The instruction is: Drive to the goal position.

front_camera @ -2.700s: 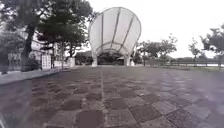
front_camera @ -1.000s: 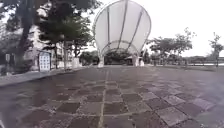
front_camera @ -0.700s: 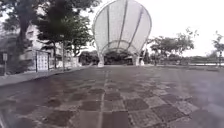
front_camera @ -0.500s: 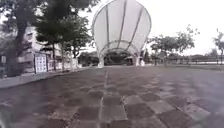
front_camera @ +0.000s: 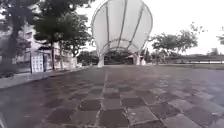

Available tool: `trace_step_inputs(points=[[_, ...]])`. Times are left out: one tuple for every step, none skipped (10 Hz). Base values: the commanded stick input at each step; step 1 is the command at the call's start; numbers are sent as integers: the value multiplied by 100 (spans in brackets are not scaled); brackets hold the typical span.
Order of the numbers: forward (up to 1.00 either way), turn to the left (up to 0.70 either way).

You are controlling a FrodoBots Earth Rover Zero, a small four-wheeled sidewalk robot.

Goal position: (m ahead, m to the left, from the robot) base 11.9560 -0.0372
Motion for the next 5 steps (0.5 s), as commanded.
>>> trace_step_inputs(points=[[100, 0], [100, 0], [100, 0], [100, 0], [100, 0]])
